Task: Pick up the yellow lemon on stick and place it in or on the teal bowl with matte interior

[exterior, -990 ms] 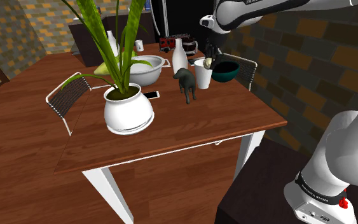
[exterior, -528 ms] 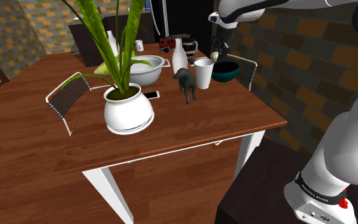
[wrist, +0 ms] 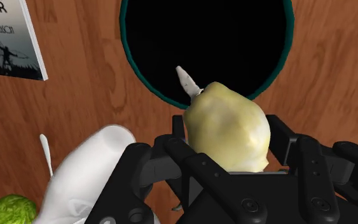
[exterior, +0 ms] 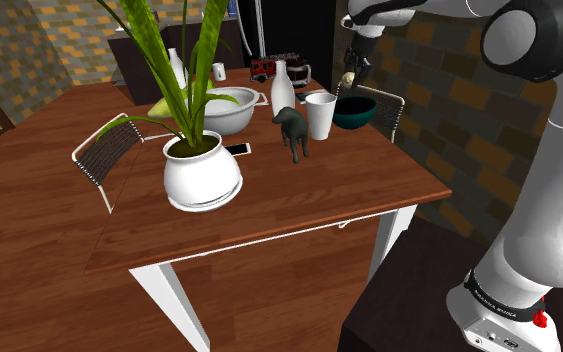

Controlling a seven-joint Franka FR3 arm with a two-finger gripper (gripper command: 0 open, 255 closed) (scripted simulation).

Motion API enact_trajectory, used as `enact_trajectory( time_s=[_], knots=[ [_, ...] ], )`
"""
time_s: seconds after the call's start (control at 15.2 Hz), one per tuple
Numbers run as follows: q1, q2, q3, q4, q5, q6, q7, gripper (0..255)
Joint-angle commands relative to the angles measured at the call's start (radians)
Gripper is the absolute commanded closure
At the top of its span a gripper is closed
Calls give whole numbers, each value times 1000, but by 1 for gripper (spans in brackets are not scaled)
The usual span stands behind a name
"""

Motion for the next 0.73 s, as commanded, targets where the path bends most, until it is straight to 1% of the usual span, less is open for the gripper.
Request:
enact_trajectory(
  time_s=[0.0,0.13,0.66],
  knots=[
    [-39,66,-11,80,44,-28,-49,255],
    [-85,137,-17,175,87,-66,-91,255],
    [-76,131,-10,61,93,42,-109,255]
  ],
)
